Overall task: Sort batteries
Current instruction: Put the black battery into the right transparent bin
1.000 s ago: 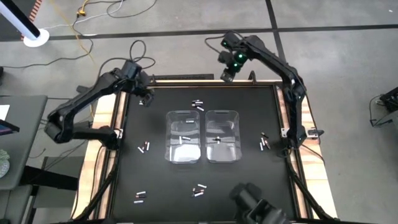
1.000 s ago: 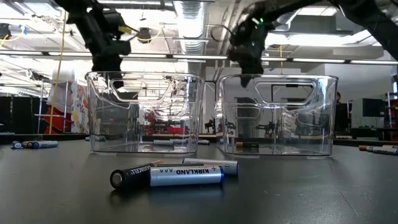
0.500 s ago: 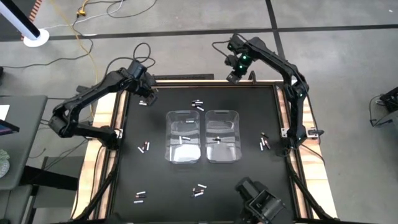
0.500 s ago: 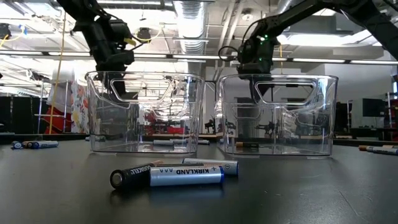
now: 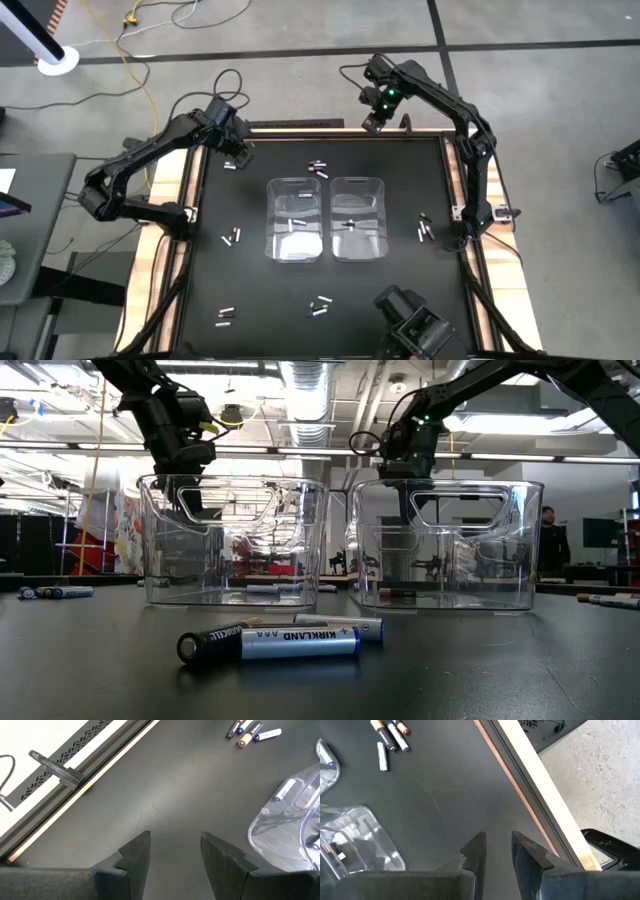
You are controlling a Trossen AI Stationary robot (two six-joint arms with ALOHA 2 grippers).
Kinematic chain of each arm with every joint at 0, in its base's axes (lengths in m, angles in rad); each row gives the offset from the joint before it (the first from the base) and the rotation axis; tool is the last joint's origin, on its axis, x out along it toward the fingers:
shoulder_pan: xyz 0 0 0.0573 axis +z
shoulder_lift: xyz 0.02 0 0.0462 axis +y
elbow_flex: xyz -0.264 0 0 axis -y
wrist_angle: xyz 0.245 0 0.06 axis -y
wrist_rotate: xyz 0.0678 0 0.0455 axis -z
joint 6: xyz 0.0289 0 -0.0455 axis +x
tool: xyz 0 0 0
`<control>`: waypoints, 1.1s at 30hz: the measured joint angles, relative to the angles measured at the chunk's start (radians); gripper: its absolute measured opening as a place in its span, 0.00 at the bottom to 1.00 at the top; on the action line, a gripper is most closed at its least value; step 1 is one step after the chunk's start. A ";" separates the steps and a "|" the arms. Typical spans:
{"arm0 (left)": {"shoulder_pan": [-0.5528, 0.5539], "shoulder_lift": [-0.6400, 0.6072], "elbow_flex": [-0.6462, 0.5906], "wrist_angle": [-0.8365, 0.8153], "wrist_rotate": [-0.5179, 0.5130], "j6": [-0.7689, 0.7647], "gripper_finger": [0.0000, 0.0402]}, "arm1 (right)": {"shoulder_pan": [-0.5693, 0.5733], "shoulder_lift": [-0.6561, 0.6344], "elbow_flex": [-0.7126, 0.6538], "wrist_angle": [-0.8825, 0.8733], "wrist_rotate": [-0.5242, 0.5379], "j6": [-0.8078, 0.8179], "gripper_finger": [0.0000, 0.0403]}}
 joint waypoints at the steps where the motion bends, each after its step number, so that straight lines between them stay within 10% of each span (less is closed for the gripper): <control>1: 0.000 0.000 0.000 0.000 0.000 -0.003 0.42 | 0.002 0.000 0.000 0.000 0.000 -0.003 0.26; 33: 0.000 0.000 0.000 0.000 0.000 -0.014 0.42 | 0.026 0.000 0.000 -0.002 0.000 -0.003 0.27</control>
